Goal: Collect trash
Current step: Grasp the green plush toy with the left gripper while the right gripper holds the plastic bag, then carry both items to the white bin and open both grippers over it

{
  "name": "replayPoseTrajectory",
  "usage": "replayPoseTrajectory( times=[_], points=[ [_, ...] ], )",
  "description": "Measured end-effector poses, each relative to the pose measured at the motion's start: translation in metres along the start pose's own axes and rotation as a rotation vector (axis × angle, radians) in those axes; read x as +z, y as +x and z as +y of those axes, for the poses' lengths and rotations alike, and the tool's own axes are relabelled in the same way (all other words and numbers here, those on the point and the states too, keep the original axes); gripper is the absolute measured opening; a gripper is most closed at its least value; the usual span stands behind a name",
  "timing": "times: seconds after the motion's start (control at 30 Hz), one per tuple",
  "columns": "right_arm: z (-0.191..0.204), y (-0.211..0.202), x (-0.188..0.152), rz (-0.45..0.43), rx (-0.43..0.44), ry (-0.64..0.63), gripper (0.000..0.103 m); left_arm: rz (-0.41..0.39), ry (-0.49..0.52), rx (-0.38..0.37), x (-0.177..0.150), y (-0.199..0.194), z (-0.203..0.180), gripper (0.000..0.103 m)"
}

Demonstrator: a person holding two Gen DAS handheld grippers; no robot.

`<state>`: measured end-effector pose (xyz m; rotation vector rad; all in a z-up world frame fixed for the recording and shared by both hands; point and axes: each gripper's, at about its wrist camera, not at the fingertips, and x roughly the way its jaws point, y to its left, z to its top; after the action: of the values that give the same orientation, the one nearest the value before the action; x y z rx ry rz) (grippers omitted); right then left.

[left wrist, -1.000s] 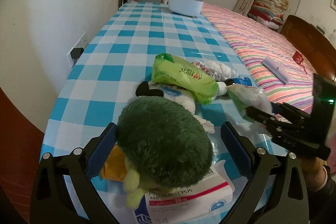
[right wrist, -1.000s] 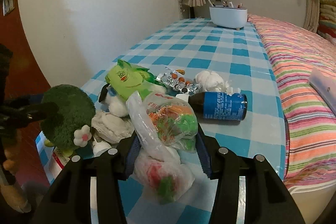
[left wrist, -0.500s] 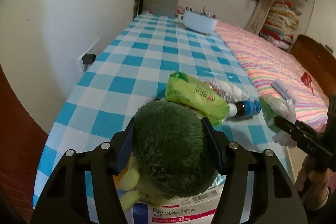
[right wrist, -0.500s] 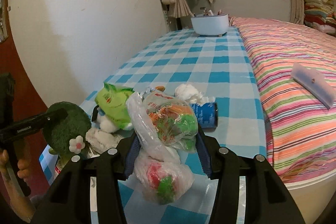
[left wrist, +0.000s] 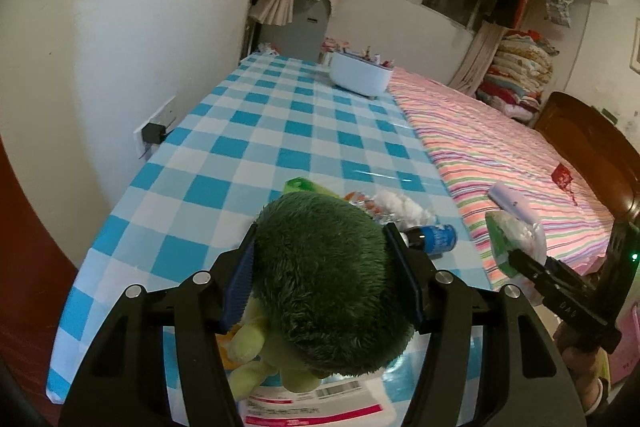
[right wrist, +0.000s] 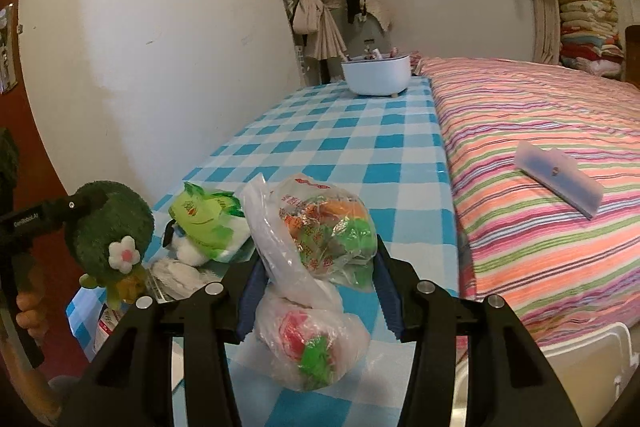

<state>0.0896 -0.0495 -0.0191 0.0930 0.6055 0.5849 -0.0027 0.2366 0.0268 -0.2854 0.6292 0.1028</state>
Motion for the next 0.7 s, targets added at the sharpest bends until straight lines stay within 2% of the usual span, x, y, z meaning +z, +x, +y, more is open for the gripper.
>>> replayPoseTrajectory(
  times=[0.7],
  points=[
    [-0.057, -0.061, -0.016, -0.068, -0.148, 0.046, 0.048, 0.039, 0.182, -0.209, -0.014, 0.011, -0.13, 0.059]
  ],
)
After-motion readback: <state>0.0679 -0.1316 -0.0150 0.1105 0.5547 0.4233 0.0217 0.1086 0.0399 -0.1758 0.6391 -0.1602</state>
